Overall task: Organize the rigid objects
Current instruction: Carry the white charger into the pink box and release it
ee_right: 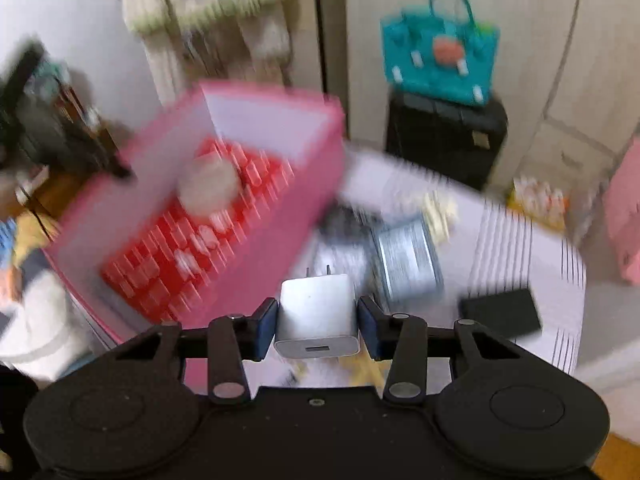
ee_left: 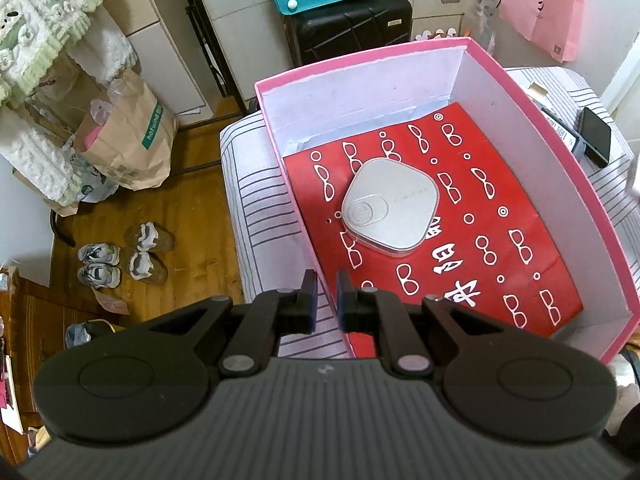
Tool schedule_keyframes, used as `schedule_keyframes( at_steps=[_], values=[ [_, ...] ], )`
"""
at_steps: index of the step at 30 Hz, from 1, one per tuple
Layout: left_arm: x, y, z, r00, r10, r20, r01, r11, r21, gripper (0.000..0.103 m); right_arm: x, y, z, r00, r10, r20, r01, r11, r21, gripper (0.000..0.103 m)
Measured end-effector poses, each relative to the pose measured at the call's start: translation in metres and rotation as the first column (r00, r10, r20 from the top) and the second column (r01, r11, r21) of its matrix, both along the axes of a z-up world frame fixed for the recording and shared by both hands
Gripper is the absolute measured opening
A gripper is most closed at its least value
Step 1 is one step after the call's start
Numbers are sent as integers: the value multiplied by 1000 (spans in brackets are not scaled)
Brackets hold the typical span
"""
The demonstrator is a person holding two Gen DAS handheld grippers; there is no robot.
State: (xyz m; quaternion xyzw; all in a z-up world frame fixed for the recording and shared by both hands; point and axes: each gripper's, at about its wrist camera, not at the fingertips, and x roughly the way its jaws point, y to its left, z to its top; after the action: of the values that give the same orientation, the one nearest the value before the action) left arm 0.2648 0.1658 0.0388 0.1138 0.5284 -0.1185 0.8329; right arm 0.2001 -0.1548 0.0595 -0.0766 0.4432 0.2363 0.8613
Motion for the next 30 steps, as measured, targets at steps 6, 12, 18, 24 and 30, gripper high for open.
schedule_keyframes(
  at_steps=[6, 12, 18, 24, 30],
  values=[
    [6, 9, 1, 999, 28, -25, -30, 998, -55, 9, 7, 53, 26, 980, 194, 37, -197, 976, 95, 49],
    [5, 6, 4, 999, 52, -1, -52, 997, -51, 8, 35, 126, -19, 919, 351, -177, -338, 936, 99, 49],
    [11, 0, 6, 998, 55, -30, -56, 998, -9, 7, 58, 173, -56, 896, 376, -237, -384, 923, 15, 49],
    [17, -1, 9, 998, 50, -28, -50, 999, -7, 7, 73, 173, -63, 945, 297, -141, -303, 953, -28, 51],
    [19, 2, 9, 998, 62, -13, -63, 998, -25, 7, 62, 138, -32, 958, 264, -113, -253, 962, 103, 56]
  ],
)
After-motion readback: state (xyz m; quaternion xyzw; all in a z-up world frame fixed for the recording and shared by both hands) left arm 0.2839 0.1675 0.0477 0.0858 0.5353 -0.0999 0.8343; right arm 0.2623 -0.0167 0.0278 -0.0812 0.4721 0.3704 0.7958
